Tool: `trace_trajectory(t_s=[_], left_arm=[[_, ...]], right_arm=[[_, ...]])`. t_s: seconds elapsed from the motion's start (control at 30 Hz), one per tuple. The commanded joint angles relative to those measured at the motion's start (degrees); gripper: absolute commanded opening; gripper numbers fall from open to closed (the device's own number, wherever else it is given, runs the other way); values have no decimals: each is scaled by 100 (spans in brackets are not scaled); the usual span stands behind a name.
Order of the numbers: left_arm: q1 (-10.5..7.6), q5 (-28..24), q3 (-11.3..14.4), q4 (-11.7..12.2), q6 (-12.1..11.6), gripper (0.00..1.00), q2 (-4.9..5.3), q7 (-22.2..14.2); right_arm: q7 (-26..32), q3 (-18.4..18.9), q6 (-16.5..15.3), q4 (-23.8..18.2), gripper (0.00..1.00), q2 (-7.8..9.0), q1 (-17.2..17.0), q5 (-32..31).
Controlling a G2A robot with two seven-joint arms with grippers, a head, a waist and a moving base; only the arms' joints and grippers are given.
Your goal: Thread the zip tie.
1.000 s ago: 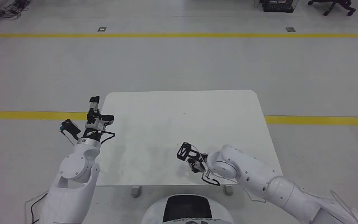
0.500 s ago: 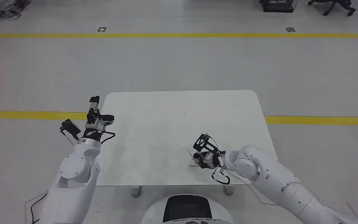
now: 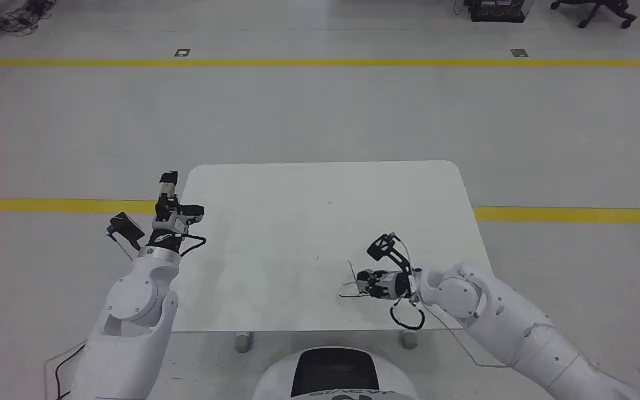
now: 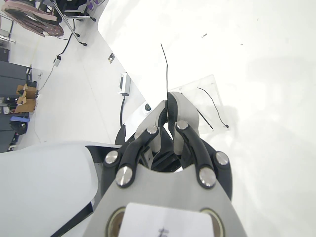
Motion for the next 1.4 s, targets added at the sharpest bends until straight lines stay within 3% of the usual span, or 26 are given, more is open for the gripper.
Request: trace_trajectory(t_s=[0.0,0.5,1.03,1.37], left_arm=[[0,0,0,0,0,100,0,0],[0,0,0,0,0,100,0,0],[0,0,0,0,0,100,0,0],[0,0,0,0,0,100,0,0]], right_arm=[[-23,-66,0,84,0,5,68,75],[-171,-427,0,425,0,89,342,366],[-382,-653,0,524,0,223,471,588],[-556,-762,0,457,0,344,526,259]])
